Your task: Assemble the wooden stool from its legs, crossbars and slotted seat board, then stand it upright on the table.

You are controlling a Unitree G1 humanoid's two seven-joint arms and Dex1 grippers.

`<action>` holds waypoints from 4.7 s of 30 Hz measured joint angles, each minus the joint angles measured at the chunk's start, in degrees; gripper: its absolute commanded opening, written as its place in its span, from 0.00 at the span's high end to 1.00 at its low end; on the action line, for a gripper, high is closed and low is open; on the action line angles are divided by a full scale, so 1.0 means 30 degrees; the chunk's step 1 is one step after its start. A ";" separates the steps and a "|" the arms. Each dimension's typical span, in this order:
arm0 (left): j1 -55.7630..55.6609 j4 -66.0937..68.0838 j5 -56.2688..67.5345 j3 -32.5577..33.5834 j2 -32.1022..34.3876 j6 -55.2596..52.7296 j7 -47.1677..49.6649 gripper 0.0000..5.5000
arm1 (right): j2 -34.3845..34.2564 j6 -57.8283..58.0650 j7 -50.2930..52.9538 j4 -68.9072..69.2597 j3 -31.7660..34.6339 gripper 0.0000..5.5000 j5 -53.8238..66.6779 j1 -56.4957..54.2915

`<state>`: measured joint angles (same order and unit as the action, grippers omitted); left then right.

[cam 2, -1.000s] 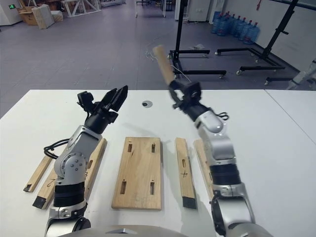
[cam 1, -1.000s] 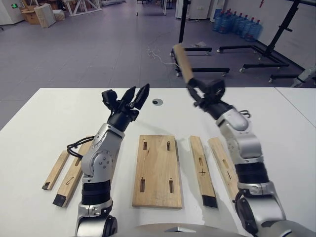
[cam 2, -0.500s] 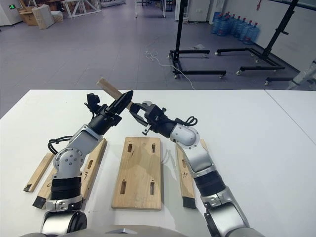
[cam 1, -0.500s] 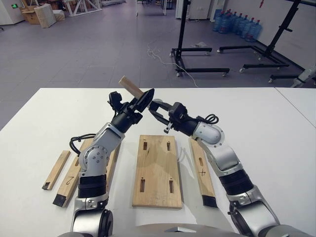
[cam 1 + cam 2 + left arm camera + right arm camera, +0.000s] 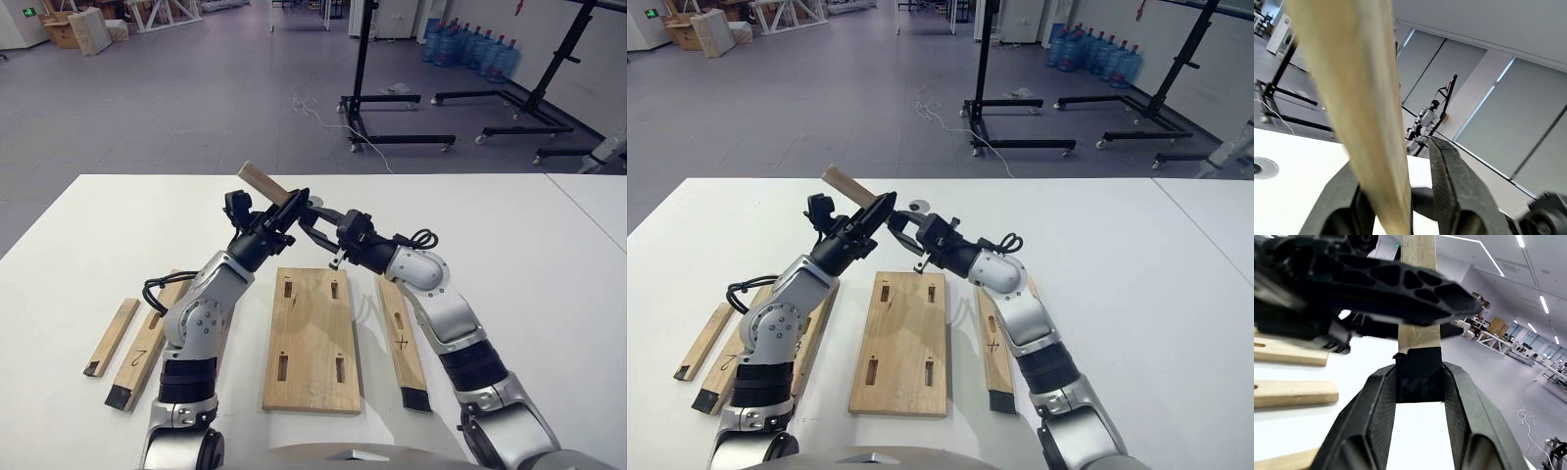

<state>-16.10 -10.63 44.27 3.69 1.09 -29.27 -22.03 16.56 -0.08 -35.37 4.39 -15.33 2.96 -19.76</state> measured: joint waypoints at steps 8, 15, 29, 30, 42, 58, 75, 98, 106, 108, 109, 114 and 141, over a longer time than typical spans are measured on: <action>0.0271 -0.0111 0.0051 -0.0022 -0.0628 0.0312 0.0278 0.93 | 0.0342 0.0834 -0.0408 0.0916 0.0085 0.76 0.0185 0.0450; 0.0329 -0.0270 -0.0381 -0.0264 -0.0607 0.0683 0.0224 0.93 | 0.0305 0.0858 -0.0348 0.0950 0.0087 0.70 0.0151 0.0450; 0.2212 -0.3138 -0.1622 0.3977 0.3868 0.1403 0.1530 0.93 | 0.0596 0.2429 0.1470 0.1216 0.2092 0.36 0.0108 0.0668; 0.3352 -0.3823 -0.1977 0.4346 0.4741 0.1100 0.1488 0.93 | 0.0579 0.2491 0.2062 0.1230 0.2398 0.36 -0.0077 0.0653; 0.7781 -0.4488 -0.3371 0.6023 0.7706 0.0600 0.0053 0.93 | -0.2677 0.3952 0.9801 0.1211 0.6058 0.36 -0.0770 0.0549; 1.0329 -0.3473 -0.6050 0.6163 0.7284 0.2437 0.0523 0.93 | -0.3611 0.3568 1.1422 0.0357 0.6131 0.36 -0.0957 0.0363; 1.1684 -0.2622 -0.6880 0.6095 0.6498 0.3976 0.0708 0.93 | -0.3444 0.3949 1.0725 0.1105 0.5857 0.36 -0.0859 0.0387; 1.1115 -0.1214 -0.7484 0.5838 0.6549 0.4670 0.0111 0.93 | -0.3563 0.4170 1.0027 0.1198 0.5295 0.36 -0.0593 0.0387; 1.1120 -0.1206 -0.7996 0.5830 0.6542 0.4977 0.0540 0.93 | -0.3579 0.4176 1.0040 0.1512 0.5284 0.36 -0.0589 0.0389; 1.1215 -0.1147 -0.8091 0.5830 0.6539 0.5003 0.0556 0.93 | -0.3659 0.4183 1.0189 0.1596 0.5412 0.36 -0.0544 0.0381; 1.1242 -0.1105 -0.8091 0.5831 0.6539 0.5077 0.0542 0.93 | -0.3695 0.4201 1.0267 0.1595 0.5564 0.36 -0.0430 0.0372; 1.1257 -0.0811 -0.8040 0.5840 0.6542 0.5413 0.0345 0.93 | -0.3699 0.4419 1.0525 0.1595 0.6030 0.36 -0.0217 0.0169; 1.1164 -0.1631 -0.7439 0.5498 0.6320 0.4966 0.0540 0.93 | -0.3657 0.4428 1.0626 0.1587 0.5866 0.36 -0.0259 0.0186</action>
<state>17.40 -15.52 21.95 20.19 20.05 -14.37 -20.41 5.59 13.20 -3.49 9.15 2.27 2.18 -19.20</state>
